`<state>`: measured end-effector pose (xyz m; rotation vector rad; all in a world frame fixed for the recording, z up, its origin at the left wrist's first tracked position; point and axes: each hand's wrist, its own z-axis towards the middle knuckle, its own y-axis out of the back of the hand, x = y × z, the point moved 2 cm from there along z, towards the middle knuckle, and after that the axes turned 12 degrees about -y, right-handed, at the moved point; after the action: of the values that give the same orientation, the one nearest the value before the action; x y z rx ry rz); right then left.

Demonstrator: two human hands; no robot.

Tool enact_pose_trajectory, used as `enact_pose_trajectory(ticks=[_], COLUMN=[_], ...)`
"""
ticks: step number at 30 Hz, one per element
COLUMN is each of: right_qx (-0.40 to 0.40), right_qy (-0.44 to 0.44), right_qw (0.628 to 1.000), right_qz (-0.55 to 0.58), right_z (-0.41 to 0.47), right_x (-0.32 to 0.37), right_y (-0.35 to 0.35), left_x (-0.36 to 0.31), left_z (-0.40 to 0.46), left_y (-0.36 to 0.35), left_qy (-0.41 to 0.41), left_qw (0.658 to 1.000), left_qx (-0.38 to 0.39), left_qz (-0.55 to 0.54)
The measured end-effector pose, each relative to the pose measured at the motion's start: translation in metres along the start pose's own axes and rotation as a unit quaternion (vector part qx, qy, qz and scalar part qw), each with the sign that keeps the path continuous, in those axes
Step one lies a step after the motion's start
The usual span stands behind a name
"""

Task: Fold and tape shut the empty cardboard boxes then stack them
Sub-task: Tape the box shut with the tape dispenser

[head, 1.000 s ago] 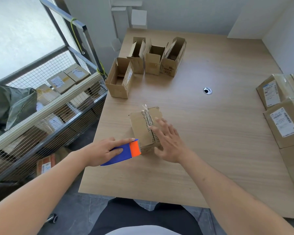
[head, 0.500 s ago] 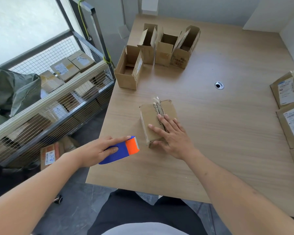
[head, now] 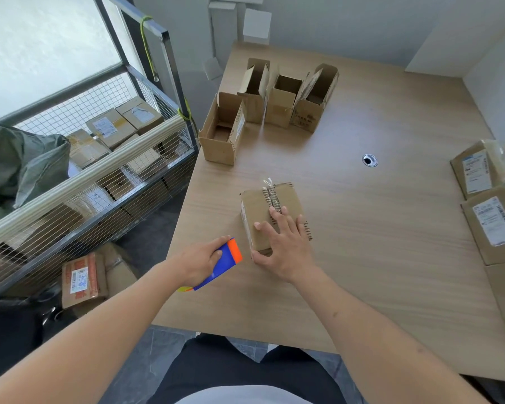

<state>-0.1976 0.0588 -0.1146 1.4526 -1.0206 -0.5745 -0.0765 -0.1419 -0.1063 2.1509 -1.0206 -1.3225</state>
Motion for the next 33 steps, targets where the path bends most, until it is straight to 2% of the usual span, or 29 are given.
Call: enact_pose_trajectory(ticks=[7,12,18,22,27,31,33], right_qx=[-0.006,0.0,0.056,0.052,0.045,-0.004,0.008], right_qy=[-0.028,0.003,0.019,0.007,0.061,-0.005,-0.056], right_qw=[0.995,0.995,0.992,0.996,0.996,1.0,0.997], right_qz=[-0.091,-0.096,-0.114,-0.072,-0.05,0.02,0.046], right_z=[0.005,0.003,0.004,0.009,0.01,0.012,0.016], right_x=[0.016,0.009,-0.002,0.008,-0.002,0.004,0.015], right_y=[-0.008,-0.003,0.02,0.03,0.037,0.046,0.047], left_x=[0.01,0.012,0.018,0.021,0.016,0.014,0.015], left_z=[-0.012,-0.018,-0.024,-0.024,-0.026,-0.024,-0.024], left_y=[0.019,0.036,0.057,0.068,0.084,0.091,0.094], left_qy=[-0.004,-0.08,-0.124,-0.144,-0.171,-0.181,-0.184], left_qw=[0.999,0.989,0.978,0.976,0.974,0.972,0.972], left_qx=[-0.042,-0.113,-0.162,-0.155,-0.144,-0.141,-0.141], left_qz=[-0.028,-0.059,-0.033,-0.044,-0.046,-0.042,-0.042])
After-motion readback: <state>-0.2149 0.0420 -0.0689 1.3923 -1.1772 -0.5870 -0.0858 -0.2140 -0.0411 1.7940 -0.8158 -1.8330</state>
